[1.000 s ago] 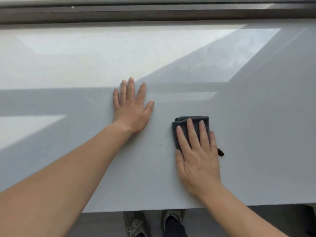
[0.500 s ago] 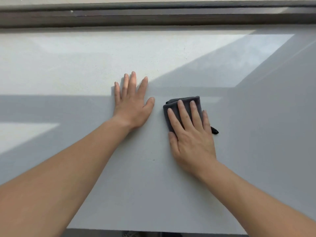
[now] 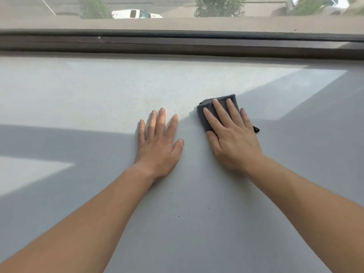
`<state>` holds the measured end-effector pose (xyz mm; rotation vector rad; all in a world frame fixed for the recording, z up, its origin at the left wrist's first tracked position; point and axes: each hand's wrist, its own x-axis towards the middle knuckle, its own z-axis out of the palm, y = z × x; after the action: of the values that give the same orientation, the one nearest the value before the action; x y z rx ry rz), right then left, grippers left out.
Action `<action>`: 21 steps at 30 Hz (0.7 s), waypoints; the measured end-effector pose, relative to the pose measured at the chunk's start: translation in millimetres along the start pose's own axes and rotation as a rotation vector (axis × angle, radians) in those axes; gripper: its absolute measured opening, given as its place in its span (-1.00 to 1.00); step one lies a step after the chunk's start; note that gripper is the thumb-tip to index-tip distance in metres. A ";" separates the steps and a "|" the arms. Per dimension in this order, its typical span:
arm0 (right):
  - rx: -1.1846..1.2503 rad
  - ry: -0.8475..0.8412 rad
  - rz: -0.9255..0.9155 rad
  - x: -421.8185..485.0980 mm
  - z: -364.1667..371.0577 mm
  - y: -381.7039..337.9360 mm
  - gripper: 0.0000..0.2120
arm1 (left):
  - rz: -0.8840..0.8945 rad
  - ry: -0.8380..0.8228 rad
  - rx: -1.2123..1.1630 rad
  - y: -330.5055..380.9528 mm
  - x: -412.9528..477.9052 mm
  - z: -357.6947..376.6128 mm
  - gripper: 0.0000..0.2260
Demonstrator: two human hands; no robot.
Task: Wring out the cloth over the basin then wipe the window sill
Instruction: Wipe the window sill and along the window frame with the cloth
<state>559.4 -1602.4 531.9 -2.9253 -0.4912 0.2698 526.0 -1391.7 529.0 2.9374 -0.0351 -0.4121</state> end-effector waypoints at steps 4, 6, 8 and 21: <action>0.060 0.054 0.336 59.2 -19.3 50.5 -0.43 | -0.011 -0.024 -0.005 0.6 0.5 -1.3 -0.37; 0.050 0.087 0.440 77.2 -19.1 40.0 -0.42 | -0.013 -0.012 -0.008 1.4 0.9 0.2 -0.37; 0.035 0.095 0.353 78.5 -13.5 11.2 -0.42 | -0.011 0.007 -0.015 1.9 1.1 0.2 -0.36; 0.060 0.118 0.561 111.7 -21.0 27.8 -0.42 | 0.001 -0.042 -0.114 -3.1 58.8 -29.7 -0.31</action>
<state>676.1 -1593.5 530.3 -2.9315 0.3579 0.1694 590.7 -1386.4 540.7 2.8165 -0.0173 -0.4598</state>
